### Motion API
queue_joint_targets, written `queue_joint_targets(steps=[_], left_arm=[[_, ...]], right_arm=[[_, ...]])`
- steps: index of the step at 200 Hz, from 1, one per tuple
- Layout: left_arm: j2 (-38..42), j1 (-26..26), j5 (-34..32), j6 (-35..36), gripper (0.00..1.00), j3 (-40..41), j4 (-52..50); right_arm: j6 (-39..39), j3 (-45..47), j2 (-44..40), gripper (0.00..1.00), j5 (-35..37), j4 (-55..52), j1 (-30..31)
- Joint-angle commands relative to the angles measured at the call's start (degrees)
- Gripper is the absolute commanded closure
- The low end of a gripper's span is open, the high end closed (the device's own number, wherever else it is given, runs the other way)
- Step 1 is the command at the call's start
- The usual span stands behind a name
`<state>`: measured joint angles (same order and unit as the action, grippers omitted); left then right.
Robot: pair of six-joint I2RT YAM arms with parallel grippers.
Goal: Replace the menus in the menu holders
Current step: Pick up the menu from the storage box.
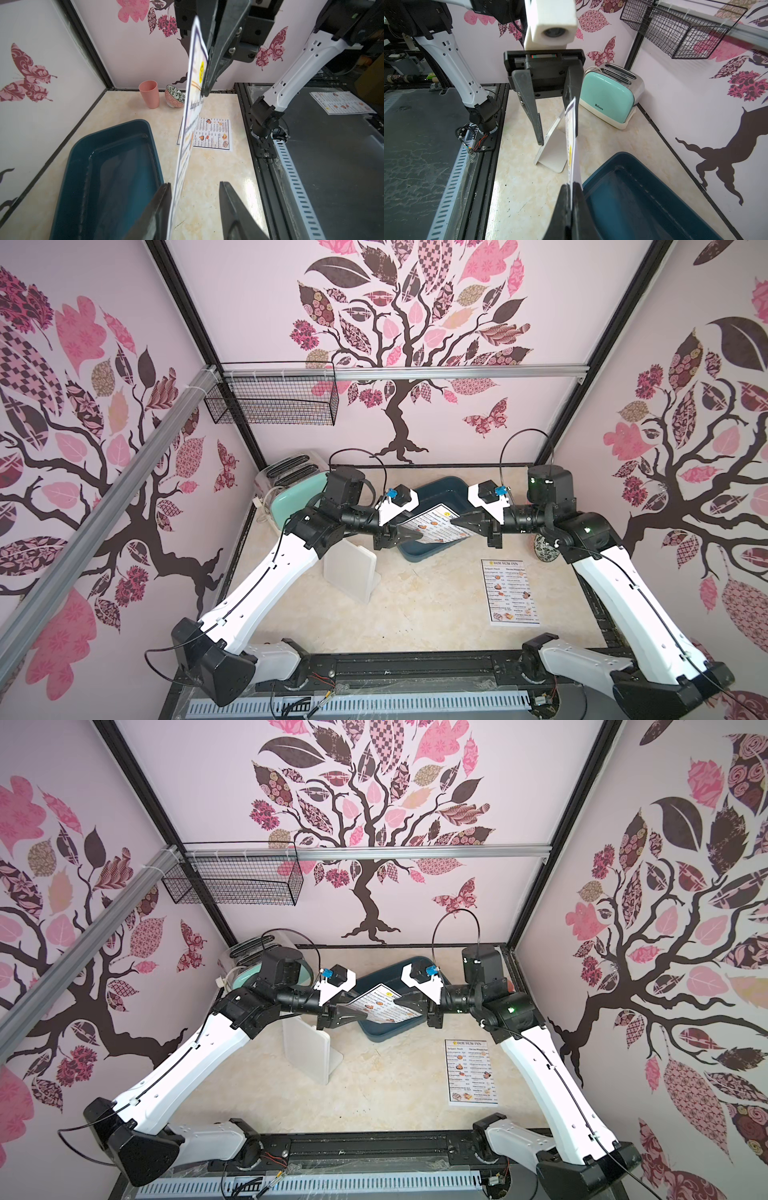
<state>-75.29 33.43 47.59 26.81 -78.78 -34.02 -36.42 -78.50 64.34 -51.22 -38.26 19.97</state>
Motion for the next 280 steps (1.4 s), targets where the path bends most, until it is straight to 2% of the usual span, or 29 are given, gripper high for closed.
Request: queue_joint_targets(steps=[1, 29, 54, 56, 67, 89, 103, 117, 129, 147, 171, 194, 219, 255, 280], left_arm=[[-0.55, 0.23, -0.09, 1.43, 0.75, -0.71, -1.10], [-1.24, 0.30, -0.22, 1.17, 1.00, -1.09, -0.55], [-1.65, 0.27, -1.46, 2.08, 1.00, -1.91, -1.06], [-1.63, 0.26, -1.52, 2.15, 1.00, -2.01, -1.12], [-1.37, 0.31, -1.76, 2.70, 1.00, -2.31, -1.64], [0.09, 0.18, -1.48, 3.12, 1.00, -2.39, -2.31], [1.72, 0.15, -1.03, 2.48, 1.00, -1.85, -1.93], [4.18, 0.09, -0.84, 0.74, 1.00, -0.22, 0.08], [6.49, -0.24, -0.41, -1.34, 1.00, 1.53, 2.57], [9.17, -1.11, 1.17, -4.57, 1.00, 3.31, 5.94], [11.66, -2.13, 4.00, -9.44, 1.00, 4.91, 10.73], [12.16, -2.15, 6.44, -11.62, 1.00, 3.21, 11.26], [12.88, -2.19, 8.30, -15.35, 1.00, 3.58, 15.24], [13.10, -2.09, 10.06, -25.12, 1.00, 4.92, 23.64], [13.58, -2.06, 9.81, -26.43, 1.00, 6.38, 24.62]], right_arm=[[-1.01, -0.38, -0.28, 1.00, -0.47, 1.03, 0.12], [-0.64, -0.98, 0.30, 1.00, 0.42, 0.58, 0.14], [-0.59, -0.48, -0.42, 1.00, 0.56, 1.25, 0.12], [-0.38, -0.35, -0.61, 0.97, 0.79, 1.50, 0.15], [2.69, 0.89, -2.25, 0.65, 2.91, 4.79, 0.16], [11.17, 6.43, -8.32, 0.31, 10.03, 14.02, -0.11], [16.72, 9.97, -12.30, 0.17, 16.60, 16.63, -0.91], [21.84, 12.88, -15.91, 0.12, 23.98, 15.49, -1.52], [25.65, 15.99, -19.01, 0.11, 27.14, 13.97, -1.53], [28.93, 21.71, -24.03, 0.11, 24.89, 13.92, -1.53], [31.33, 28.08, -28.29, 0.14, 12.18, 18.35, -1.53], [31.24, 25.49, -23.51, 0.21, -0.94, 18.85, -1.47], [30.60, 22.51, -20.95, 0.22, -5.67, 20.92, -1.47], [33.11, 19.86, -18.40, 0.31, -10.49, 24.27, -0.98], [35.85, 17.67, -17.29, 0.37, -11.54, 27.43, 0.42]])
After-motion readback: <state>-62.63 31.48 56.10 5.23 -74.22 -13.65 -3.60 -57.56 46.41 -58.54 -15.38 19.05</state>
